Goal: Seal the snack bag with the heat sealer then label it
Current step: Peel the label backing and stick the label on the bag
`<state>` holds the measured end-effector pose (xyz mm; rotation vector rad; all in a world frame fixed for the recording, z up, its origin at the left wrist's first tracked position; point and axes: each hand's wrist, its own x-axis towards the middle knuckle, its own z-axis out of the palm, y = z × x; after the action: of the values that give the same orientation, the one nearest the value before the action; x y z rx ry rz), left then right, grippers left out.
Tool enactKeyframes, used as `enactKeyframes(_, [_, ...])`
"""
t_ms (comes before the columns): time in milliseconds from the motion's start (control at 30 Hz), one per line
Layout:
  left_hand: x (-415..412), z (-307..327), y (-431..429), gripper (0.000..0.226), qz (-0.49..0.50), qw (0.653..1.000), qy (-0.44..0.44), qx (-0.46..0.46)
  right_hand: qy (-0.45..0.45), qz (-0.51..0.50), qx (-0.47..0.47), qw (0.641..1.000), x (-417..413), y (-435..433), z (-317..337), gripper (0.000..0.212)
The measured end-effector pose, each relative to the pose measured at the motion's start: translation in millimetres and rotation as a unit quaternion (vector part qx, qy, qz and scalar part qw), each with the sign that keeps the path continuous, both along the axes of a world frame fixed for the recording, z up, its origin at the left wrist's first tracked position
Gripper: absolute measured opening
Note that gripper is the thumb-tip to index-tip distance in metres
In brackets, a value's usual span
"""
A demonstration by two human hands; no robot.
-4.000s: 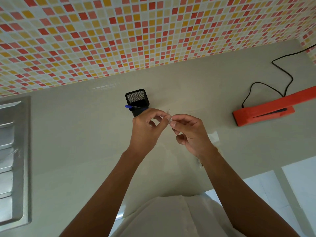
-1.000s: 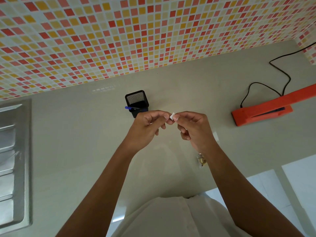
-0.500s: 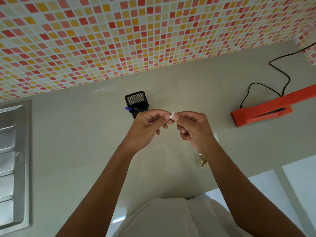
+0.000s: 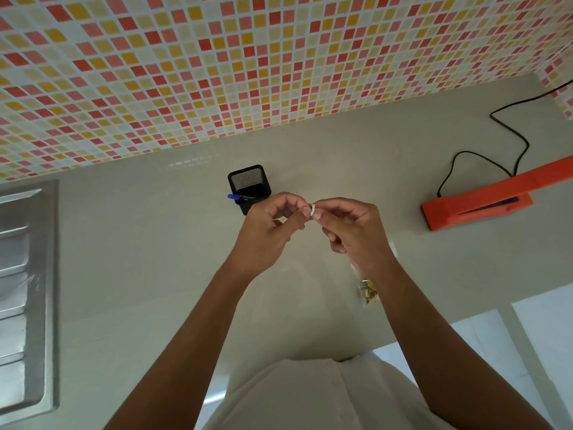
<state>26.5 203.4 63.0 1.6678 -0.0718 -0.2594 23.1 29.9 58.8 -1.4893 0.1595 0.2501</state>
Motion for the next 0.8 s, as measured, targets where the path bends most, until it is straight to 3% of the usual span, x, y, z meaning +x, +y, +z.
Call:
enactKeyframes(367, [-0.8,-0.7,1.5,0.013,0.027,0.999,-0.023,0.018,-0.053,0.023,-0.004,0.998,-3.7,0.4,4.1,0.02])
enactKeyframes(800, [-1.4,-4.2,0.2,0.012,0.042,0.996,-0.046,0.056,-0.038,0.006,-0.025,0.999,-3.9,1.5,6.9,0.018])
